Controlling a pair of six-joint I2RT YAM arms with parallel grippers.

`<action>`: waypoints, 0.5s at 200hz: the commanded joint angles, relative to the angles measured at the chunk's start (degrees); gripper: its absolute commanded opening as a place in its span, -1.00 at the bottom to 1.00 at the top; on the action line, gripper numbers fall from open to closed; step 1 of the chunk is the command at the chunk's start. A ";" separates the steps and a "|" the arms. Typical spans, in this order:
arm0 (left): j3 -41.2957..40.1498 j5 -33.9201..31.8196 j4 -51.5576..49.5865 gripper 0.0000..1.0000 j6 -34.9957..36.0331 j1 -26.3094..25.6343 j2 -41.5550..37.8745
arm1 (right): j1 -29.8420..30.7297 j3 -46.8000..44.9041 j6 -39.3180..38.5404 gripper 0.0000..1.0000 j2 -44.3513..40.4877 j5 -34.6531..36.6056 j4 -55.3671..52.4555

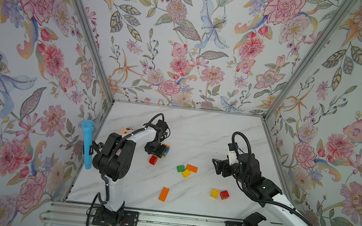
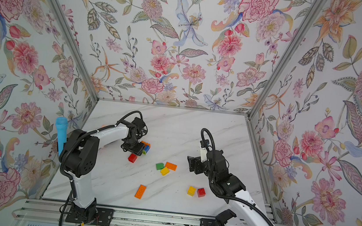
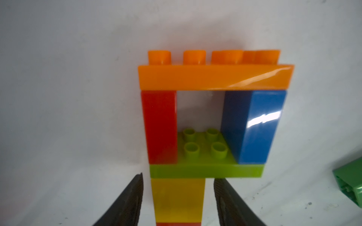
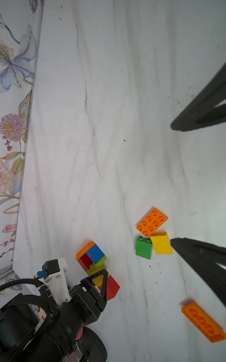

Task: Assemble the letter p with lego
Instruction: Place the lego brick at the center of the board.

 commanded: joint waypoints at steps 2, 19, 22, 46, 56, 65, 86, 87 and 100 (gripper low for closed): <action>0.91 1.16 -1.63 0.48 0.24 0.77 -3.94 | -0.43 -0.46 1.42 0.77 -0.46 -0.33 -0.19; 0.10 1.25 -1.32 0.98 -0.20 0.70 -7.28 | -0.69 -0.46 1.98 0.80 -0.44 0.00 -0.89; 0.02 1.21 -1.34 0.98 -0.28 0.69 -7.91 | -0.75 -0.46 2.11 0.81 -0.50 0.02 -1.01; -1.57 1.17 -0.55 0.98 -1.66 0.71 -15.04 | -1.39 -0.14 2.83 0.88 0.11 -0.83 -2.19; -3.10 0.87 0.62 0.98 -2.43 0.63 -19.03 | -1.57 0.49 3.21 0.89 0.91 -1.34 -3.21; -5.31 0.62 2.62 0.98 -3.29 0.58 -23.85 | -1.64 1.15 4.08 0.92 1.87 -1.68 -4.01; -14.40 -1.84 10.86 0.98 -6.70 0.28 -34.70 | -1.66 2.67 6.13 1.00 5.07 -2.75 -6.37; -14.95 -2.01 11.39 0.98 -6.85 0.21 -35.15 | -1.66 2.69 6.17 1.00 5.30 -2.79 -6.48; -22.85 -4.17 18.54 0.98 -9.48 -0.02 -42.40 | -1.60 3.18 7.50 1.00 7.41 -3.73 -7.45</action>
